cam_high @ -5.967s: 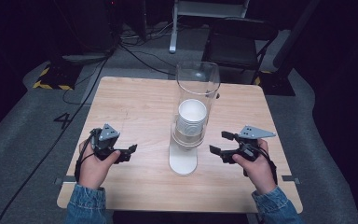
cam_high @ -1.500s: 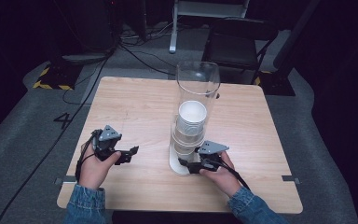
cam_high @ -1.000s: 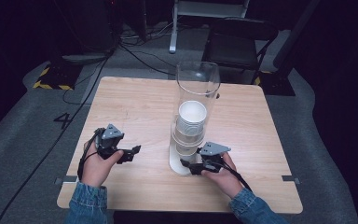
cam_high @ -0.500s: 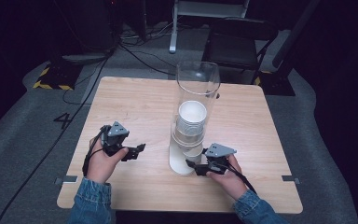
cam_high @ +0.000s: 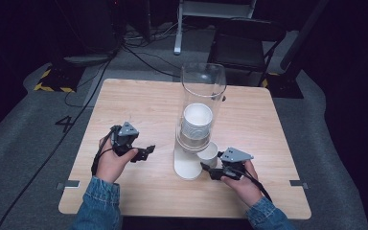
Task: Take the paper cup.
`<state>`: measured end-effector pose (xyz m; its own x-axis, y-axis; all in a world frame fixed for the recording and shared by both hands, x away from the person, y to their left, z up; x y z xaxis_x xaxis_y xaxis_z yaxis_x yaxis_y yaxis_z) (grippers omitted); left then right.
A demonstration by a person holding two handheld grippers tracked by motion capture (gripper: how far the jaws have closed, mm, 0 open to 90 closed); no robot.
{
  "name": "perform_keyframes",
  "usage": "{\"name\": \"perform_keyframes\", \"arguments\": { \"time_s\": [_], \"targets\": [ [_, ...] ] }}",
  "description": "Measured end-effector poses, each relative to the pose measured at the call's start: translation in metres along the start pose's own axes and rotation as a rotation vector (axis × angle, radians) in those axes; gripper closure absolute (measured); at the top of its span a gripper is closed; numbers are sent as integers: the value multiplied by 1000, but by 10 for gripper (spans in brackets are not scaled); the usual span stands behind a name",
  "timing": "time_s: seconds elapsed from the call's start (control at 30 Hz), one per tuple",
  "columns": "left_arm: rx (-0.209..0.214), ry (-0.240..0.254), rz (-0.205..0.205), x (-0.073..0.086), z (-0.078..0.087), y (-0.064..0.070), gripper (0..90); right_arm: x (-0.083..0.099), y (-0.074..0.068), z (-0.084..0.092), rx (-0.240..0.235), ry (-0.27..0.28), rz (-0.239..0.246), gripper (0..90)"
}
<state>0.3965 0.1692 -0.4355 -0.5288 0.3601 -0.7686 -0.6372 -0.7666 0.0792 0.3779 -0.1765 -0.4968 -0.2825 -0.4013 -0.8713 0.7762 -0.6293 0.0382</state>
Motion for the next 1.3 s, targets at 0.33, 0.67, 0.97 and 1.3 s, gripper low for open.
{"name": "perform_keyframes", "arguments": {
  "time_s": [0.33, 0.67, 0.97, 1.3],
  "targets": [
    [11, 6, 4, -4, -3, 1, 173, -2, 14, 15, 45, 31, -21, 323],
    [-3, 3, 2, 0, -1, 0, 173, -9, 41, 31, 104, 91, -104, 323],
    [-35, -18, 14, 10, 3, -5, 173, -14, 66, 40, 168, 105, -130, 322],
    [-53, -31, 24, 20, 10, -10, 174, -9, 91, 37, 200, 101, -183, 322]
  ]
}}
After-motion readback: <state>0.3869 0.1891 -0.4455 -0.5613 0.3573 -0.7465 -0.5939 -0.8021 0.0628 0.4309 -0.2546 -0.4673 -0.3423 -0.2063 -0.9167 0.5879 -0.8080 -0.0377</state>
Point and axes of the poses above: each handheld gripper's, and its own axes: z roughly backward along the jaws, x roughly out of its underside, y roughly to its right, the point moved 2 cm from there along -z, roughly forward along the jaws, and after that the axes turned 1 degree about -x, right-handed, at the moved point
